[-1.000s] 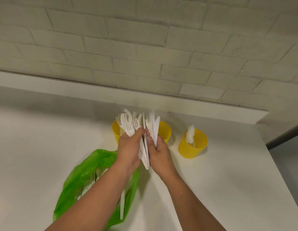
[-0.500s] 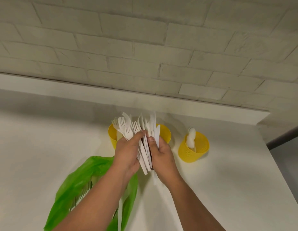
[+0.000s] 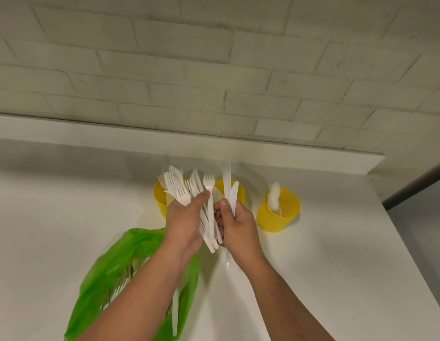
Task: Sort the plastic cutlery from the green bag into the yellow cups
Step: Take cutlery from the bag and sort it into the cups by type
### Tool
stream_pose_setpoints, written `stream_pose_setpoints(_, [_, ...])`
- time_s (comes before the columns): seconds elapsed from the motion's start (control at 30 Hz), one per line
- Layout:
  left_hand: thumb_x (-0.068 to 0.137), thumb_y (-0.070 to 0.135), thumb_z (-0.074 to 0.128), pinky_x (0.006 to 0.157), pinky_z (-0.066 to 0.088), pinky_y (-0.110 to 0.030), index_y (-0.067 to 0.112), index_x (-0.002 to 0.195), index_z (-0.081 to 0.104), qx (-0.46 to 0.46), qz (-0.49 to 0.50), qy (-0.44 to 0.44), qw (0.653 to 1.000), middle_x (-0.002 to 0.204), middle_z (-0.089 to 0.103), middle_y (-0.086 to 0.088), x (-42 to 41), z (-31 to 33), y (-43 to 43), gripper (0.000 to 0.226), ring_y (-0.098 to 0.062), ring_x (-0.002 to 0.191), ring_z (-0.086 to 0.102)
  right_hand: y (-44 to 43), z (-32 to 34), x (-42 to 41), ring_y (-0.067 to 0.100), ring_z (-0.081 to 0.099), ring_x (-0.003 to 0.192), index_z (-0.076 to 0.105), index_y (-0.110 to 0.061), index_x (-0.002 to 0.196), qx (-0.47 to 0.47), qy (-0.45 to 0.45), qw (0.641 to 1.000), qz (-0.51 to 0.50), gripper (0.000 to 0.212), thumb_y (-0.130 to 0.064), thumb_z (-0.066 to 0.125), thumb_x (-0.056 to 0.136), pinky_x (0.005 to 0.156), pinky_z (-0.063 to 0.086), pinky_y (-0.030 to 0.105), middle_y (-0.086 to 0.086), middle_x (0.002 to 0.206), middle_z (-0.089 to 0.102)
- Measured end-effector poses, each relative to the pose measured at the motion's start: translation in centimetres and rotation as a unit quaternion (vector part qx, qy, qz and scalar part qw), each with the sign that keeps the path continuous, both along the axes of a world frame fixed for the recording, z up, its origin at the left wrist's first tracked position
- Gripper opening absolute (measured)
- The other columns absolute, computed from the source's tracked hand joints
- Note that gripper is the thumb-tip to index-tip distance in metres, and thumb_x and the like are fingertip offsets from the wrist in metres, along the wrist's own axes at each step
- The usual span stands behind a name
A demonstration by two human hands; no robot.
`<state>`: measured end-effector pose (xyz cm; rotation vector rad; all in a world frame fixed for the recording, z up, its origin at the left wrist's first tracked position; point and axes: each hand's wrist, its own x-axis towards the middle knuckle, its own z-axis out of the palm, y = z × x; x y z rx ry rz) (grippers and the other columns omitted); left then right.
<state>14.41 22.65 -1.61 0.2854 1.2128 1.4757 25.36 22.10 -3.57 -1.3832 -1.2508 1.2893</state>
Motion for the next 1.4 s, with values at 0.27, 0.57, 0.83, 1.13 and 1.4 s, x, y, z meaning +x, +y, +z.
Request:
stream_pose_setpoints(0.27, [0.097, 0.006, 0.066, 0.073, 0.061, -0.039, 0.005, 0.11, 0.069, 0.04, -0.054, 0.026, 0.997, 0.083, 0.072, -0.017, -0.9, 0.8, -0.6, 0.014, -0.026, 0.073, 0.072, 1.0, 1.3, 0.6, 0.013, 0.034, 0.044, 0.059, -0.02, 0.1, -0.018, 0.085, 0.992, -0.088, 0.019, -0.036, 0.049, 0.106, 0.042, 0.03, 0.024, -0.002, 0.056, 0.037])
stream_pose_setpoints(0.57, [0.096, 0.007, 0.068, 0.058, 0.05, -0.029, 0.006, 0.107, 0.068, 0.078, -0.187, 0.043, 0.978, 0.072, 0.063, -0.012, -1.6, 1.9, -2.2, 0.011, -0.021, 0.064, 0.059, 3.3, 5.1, 1.6, 0.01, 0.035, 0.043, 0.072, -0.023, 0.105, -0.007, 0.048, 0.999, -0.001, 0.015, -0.028, 0.075, 0.091, 0.042, 0.027, 0.022, -0.016, 0.046, 0.045])
stream_pose_setpoints(0.83, [0.093, 0.008, 0.071, 0.058, 0.051, -0.03, 0.012, 0.105, 0.071, 0.089, -0.248, 0.066, 0.962, 0.075, 0.063, -0.012, -2.8, 2.5, -3.7, 0.012, -0.022, 0.068, 0.061, 3.3, 6.0, 2.8, 0.01, 0.024, 0.043, 0.072, -0.01, 0.097, -0.084, 0.094, 0.981, 0.15, 0.017, -0.022, 0.079, 0.088, 0.039, 0.019, 0.02, 0.003, 0.063, 0.042])
stream_pose_setpoints(1.13, [0.092, 0.017, 0.074, 0.063, 0.054, -0.028, 0.009, 0.108, 0.073, 0.068, -0.274, 0.059, 0.958, 0.078, 0.066, -0.015, -2.9, 2.6, -4.8, 0.018, -0.022, 0.066, 0.06, 2.5, 5.7, 2.6, 0.008, 0.032, 0.044, 0.071, -0.005, 0.108, -0.086, 0.178, 0.979, 0.047, 0.026, -0.025, 0.075, 0.092, 0.036, 0.023, 0.019, 0.002, 0.064, 0.056])
stream_pose_setpoints(1.4, [0.093, 0.012, 0.072, 0.058, 0.053, -0.026, 0.002, 0.113, 0.072, 0.057, -0.242, 0.024, 0.968, 0.096, 0.065, -0.021, -2.6, 2.1, -4.9, 0.022, -0.021, 0.068, 0.06, 2.1, 5.1, 1.6, 0.01, 0.028, 0.039, 0.068, -0.007, 0.096, -0.081, 0.096, 0.991, 0.046, 0.024, -0.03, 0.074, 0.092, 0.037, 0.02, 0.021, -0.001, 0.053, 0.049])
